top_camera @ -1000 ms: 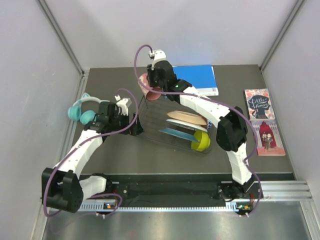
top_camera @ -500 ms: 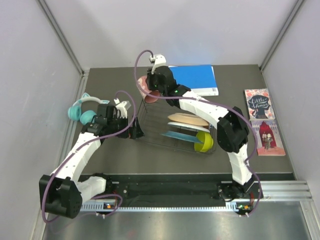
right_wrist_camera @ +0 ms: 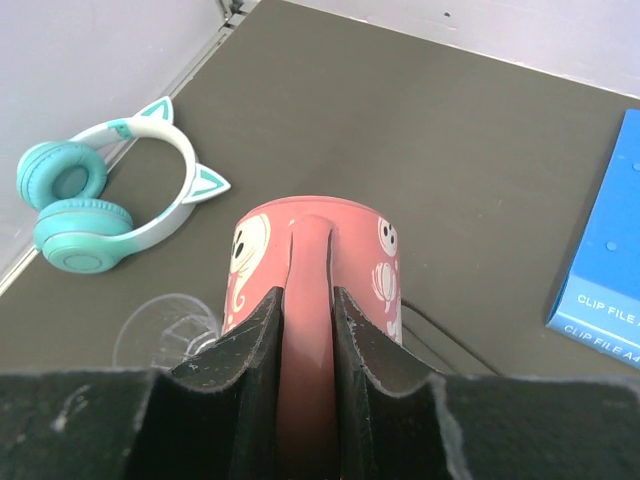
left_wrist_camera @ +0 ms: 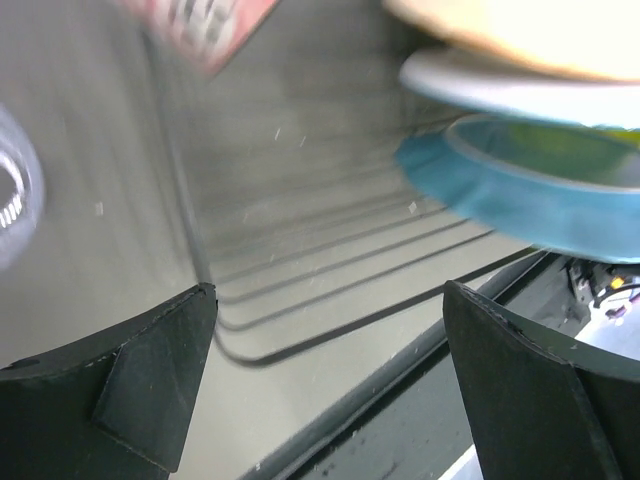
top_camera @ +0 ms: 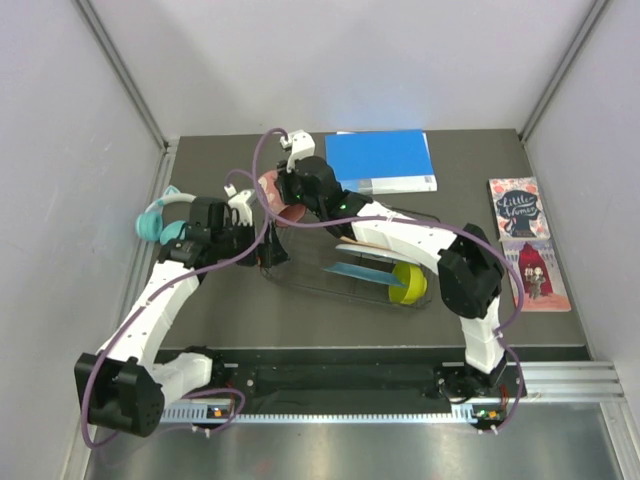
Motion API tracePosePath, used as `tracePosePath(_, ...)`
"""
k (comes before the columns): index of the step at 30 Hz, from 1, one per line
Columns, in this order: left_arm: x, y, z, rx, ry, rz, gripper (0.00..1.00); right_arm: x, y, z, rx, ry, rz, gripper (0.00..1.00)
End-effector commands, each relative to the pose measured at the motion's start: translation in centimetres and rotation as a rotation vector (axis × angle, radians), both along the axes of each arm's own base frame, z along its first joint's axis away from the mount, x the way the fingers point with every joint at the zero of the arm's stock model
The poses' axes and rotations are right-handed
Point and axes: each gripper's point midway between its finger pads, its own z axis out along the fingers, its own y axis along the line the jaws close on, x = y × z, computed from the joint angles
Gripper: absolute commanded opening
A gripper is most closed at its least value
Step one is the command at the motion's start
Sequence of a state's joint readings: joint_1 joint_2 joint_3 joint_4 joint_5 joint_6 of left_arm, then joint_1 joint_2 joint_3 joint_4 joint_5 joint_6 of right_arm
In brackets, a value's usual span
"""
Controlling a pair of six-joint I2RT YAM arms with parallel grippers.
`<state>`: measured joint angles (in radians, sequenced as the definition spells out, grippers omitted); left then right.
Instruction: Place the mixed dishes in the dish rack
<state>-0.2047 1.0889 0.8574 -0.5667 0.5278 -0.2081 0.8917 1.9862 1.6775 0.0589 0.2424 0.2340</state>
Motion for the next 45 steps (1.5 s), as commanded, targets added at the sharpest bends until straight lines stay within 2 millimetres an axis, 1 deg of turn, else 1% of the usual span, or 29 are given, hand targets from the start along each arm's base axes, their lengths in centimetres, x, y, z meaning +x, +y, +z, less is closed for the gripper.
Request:
tracePosePath(1,2.0,-1.1,4.8,-0.053,-0.158,-0.037,0.99,-0.9,-0.8,-2.1,-0.069,0.034,0.004,0.00)
tracePosePath(5,2.3,-0.9,5.0,-0.045,-0.176,-0.030,0.99,-1.5,-1.1,-4.1,-0.114,0.057,0.014,0.00)
tracePosePath(7,2.3,-0.8,5.1,-0.050,-0.176,-0.025,0.99,-2.0,-1.6,-5.7,-0.154,0.086,0.015,0.00)
tracePosePath(9,2.3,-0.9,5.3,-0.057,-0.178,-0.027,0.99,-2.3,-2.0,-6.5,-0.173,0.100,0.016,0.00)
tracePosePath(17,2.7,-0.4,5.8,-0.051,-0.198,-0.009,0.99,-2.9,-3.1,-9.1,-0.259,0.141,0.019,0.00)
tracePosePath(19,3.0,-0.3,6.0,-0.047,-0.201,-0.004,0.99,-3.0,-3.4,-10.0,-0.283,0.157,0.021,0.00)
tracePosePath(23,3.4,0.2,6.8,-0.038,-0.220,0.011,0.99,-3.6,-3.7,-11.7,-0.323,0.193,0.035,0.00)
tracePosePath(25,3.6,0.4,7.1,-0.036,-0.229,0.017,0.99,-3.9,-4.1,-12.6,-0.347,0.212,0.035,0.00)
tracePosePath(26,3.7,0.5,7.1,-0.033,-0.232,0.020,0.99,-4.2,-4.2,-12.7,-0.347,0.216,0.037,0.00)
tracePosePath(27,3.7,0.5,7.1,-0.031,-0.230,0.021,0.99,-4.5,-4.7,-13.4,-0.355,0.232,0.033,0.00)
tracePosePath(29,3.8,0.5,7.0,-0.030,-0.230,0.021,0.99,-4.9,-5.1,-13.6,-0.360,0.241,0.032,0.00)
tracePosePath(30,3.8,0.6,7.1,-0.032,-0.232,0.023,0.99,-5.4,-5.6,-14.3,-0.373,0.261,0.029,0.00)
tracePosePath(32,3.9,0.7,7.0,-0.034,-0.230,0.029,0.99,-5.7,-6.0,-14.4,-0.375,0.269,0.028,0.00)
tracePosePath(33,3.9,0.6,7.1,-0.036,-0.236,0.027,0.99,-6.1,-6.4,-15.0,-0.385,0.282,0.028,0.00)
tracePosePath(34,4.0,0.7,7.0,-0.033,-0.235,0.032,0.99,-6.3,-6.5,-14.8,-0.381,0.281,0.027,0.00)
tracePosePath(36,4.1,0.8,7.0,-0.030,-0.237,0.035,0.99,-6.5,-6.8,-15.2,-0.392,0.292,0.028,0.00)
tracePosePath(42,4.3,1.1,7.4,-0.025,-0.248,0.042,0.99,-7.2,-7.1,-16.1,-0.421,0.325,0.048,0.00)
tracePosePath(45,4.4,1.2,7.4,-0.022,-0.249,0.046,0.99,-7.7,-6.9,-17.1,-0.452,0.358,0.083,0.00)
